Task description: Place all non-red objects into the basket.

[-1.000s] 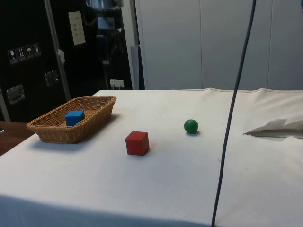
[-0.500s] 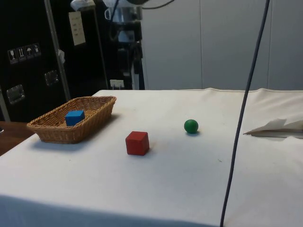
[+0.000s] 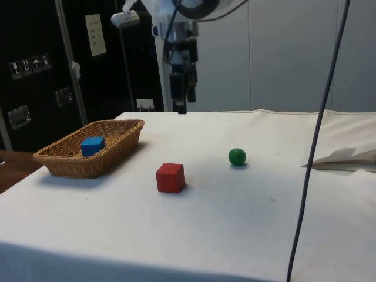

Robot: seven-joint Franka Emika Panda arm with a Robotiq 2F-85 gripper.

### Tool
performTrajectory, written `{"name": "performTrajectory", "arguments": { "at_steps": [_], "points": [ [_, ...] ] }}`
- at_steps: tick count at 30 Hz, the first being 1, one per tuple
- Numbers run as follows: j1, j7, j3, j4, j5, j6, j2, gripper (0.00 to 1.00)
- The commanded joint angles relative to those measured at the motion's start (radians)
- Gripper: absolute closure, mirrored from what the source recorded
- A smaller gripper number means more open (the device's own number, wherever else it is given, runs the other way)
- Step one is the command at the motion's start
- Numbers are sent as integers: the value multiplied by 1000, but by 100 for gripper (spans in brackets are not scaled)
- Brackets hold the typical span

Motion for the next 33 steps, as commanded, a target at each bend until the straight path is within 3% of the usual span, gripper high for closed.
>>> {"name": "performTrajectory", "arguments": {
  "at_steps": [1,14,15,22,25,26,33],
  "points": [
    [-1,2,-5,-25,-12,23,-9,0],
    [-2,-29,-31,-180,-7,127,-37,0],
    [0,-28,-27,-162,0,107,-30,0],
    [-2,-44,-44,-268,-2,201,-37,0],
    [-2,-47,-44,-300,1,229,-35,0],
    [-1,-42,-44,-287,1,211,-32,0],
    [-1,-48,-35,-350,15,282,-24,0]
  ]
}}
